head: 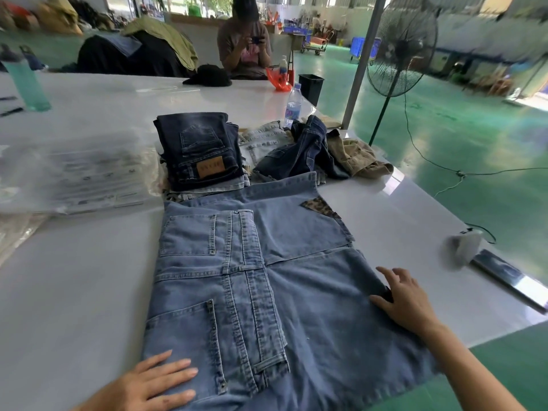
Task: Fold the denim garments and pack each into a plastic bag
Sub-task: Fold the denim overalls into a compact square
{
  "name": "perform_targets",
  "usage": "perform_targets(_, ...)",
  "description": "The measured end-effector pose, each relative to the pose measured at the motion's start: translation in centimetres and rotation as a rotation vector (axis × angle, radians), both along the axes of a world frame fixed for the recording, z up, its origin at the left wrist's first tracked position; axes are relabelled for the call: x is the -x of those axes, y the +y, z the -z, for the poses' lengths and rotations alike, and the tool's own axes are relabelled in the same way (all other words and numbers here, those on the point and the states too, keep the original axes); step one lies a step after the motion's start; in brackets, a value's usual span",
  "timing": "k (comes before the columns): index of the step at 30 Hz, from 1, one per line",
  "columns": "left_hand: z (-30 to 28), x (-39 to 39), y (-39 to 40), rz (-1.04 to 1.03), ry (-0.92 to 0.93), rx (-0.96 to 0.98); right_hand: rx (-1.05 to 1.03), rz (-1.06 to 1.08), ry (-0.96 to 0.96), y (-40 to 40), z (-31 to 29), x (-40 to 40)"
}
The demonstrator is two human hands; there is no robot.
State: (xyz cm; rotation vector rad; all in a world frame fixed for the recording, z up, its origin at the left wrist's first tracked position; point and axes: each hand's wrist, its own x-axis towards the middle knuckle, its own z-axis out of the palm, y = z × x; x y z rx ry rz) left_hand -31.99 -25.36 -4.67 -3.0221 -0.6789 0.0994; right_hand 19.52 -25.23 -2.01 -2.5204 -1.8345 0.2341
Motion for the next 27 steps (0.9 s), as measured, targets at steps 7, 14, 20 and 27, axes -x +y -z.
perform_targets(7, -1.8, -1.5, 1.7, -0.359, -0.714, 0.254, -0.155, -0.667, 0.137, -5.5, -2.9, 14.0)
perform_targets(14, -5.5, -2.0, 3.3, -0.671, -0.966, 0.701, -0.081, -0.562, -0.137, -7.8, -2.8, 12.4)
perform_targets(20, -5.5, -2.9, 4.2, -0.89, -1.092, 0.702, -0.014, -0.072, 0.102, -4.4, -5.6, 2.7)
perform_targets(27, -6.8, -1.8, 7.8, -0.914, -1.27, 0.73, -0.335, 0.014, -0.078, 5.7, -6.6, 0.9)
